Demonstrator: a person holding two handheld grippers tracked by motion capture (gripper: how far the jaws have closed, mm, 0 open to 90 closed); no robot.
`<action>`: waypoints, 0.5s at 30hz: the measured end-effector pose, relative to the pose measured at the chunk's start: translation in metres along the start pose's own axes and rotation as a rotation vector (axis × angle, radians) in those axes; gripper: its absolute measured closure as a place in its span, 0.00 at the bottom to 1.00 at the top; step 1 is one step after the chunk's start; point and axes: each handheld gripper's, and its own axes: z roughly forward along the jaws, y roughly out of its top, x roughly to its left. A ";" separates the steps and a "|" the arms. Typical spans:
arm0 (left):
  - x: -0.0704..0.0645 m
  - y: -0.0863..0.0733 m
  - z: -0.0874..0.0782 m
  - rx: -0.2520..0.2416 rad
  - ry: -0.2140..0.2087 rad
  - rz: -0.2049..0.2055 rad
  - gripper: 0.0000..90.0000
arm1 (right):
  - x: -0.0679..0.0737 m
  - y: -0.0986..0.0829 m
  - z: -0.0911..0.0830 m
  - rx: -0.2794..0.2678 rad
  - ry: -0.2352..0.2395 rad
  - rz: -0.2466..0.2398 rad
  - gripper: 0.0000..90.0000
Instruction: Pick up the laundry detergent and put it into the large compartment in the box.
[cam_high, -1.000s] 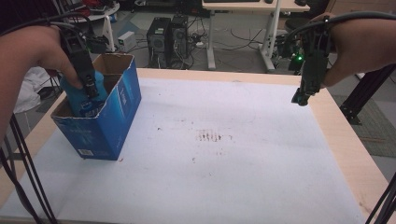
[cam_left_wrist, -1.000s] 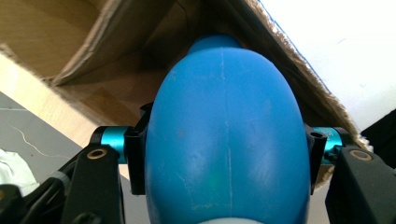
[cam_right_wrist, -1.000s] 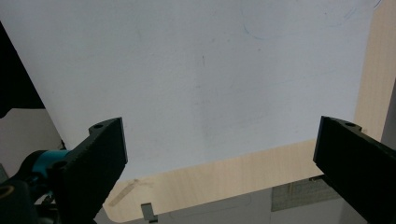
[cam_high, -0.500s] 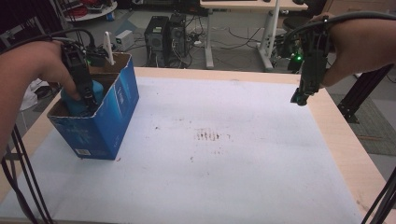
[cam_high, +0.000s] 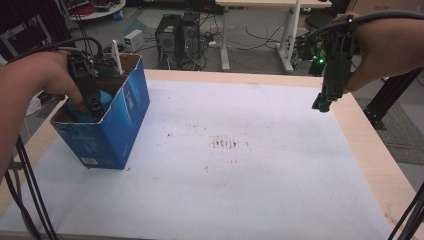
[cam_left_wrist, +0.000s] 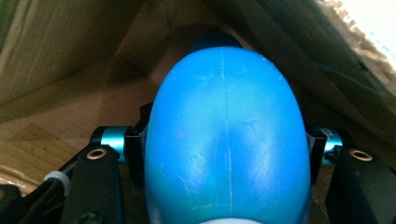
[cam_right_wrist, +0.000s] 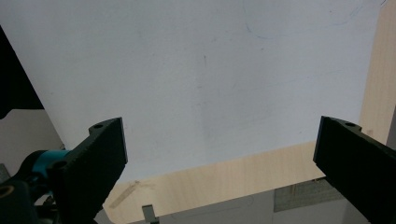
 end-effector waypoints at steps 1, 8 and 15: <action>0.001 0.000 0.000 0.008 0.001 0.012 0.43 | -0.001 0.000 0.000 -0.002 0.000 -0.004 0.02; -0.001 0.005 0.001 0.009 -0.001 0.009 0.43 | -0.001 -0.001 -0.001 -0.005 -0.002 -0.002 0.02; 0.001 0.002 0.001 0.006 -0.005 -0.003 0.43 | 0.001 -0.002 -0.001 -0.005 -0.003 0.007 0.02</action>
